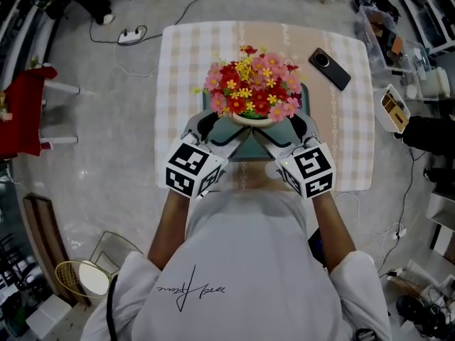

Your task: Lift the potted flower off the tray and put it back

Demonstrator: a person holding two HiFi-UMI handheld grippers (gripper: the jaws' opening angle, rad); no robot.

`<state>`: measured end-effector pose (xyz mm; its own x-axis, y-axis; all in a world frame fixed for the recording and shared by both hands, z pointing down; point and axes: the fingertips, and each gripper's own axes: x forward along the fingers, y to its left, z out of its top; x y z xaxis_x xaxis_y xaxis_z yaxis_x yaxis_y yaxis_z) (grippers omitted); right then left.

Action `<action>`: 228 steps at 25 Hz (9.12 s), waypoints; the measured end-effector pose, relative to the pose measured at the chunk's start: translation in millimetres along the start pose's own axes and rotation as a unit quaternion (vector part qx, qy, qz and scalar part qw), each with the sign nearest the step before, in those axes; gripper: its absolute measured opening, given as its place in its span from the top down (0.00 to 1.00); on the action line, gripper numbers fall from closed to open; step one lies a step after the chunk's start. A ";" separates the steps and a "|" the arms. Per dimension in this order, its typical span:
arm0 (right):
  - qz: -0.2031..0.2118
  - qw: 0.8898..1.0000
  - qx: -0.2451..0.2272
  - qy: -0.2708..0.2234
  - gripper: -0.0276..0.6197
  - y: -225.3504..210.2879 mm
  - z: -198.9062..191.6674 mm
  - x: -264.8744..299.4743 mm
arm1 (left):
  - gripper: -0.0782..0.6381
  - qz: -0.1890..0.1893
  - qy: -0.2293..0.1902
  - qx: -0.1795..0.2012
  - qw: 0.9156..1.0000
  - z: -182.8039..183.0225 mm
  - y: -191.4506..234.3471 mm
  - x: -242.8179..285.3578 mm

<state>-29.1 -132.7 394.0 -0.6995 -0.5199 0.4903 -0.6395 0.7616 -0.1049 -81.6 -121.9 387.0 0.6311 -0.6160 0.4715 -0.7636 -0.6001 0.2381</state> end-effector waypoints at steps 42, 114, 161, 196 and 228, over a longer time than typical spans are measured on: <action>-0.013 0.999 -0.003 -0.039 0.41 13.7 19.9 -8.5 | 0.50 0.011 -0.035 0.031 0.999 16.5 -2.4 -21.8; -0.065 0.994 0.073 0.045 0.42 -29.1 -114.5 -33.5 | 0.53 -0.068 0.043 0.084 0.993 -71.8 -55.9 66.3; -0.110 0.985 0.084 0.099 0.42 -53.3 -171.6 -23.3 | 0.54 -0.085 0.072 0.107 0.988 -114.1 -59.7 114.3; -0.107 0.984 0.101 0.101 0.50 -49.7 -165.1 -33.6 | 0.62 -0.115 0.045 0.016 0.992 -101.5 -60.2 95.5; -0.110 0.983 0.125 0.072 0.68 -40.3 -148.0 -49.2 | 0.77 -0.109 0.016 0.011 0.994 -93.4 -51.9 56.4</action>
<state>78.3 -80.6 502.2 -0.4940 -0.5884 0.6402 -0.8419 0.5075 -0.1833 -19.1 -77.8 480.6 0.7770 -0.4535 0.4366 -0.6053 -0.7289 0.3199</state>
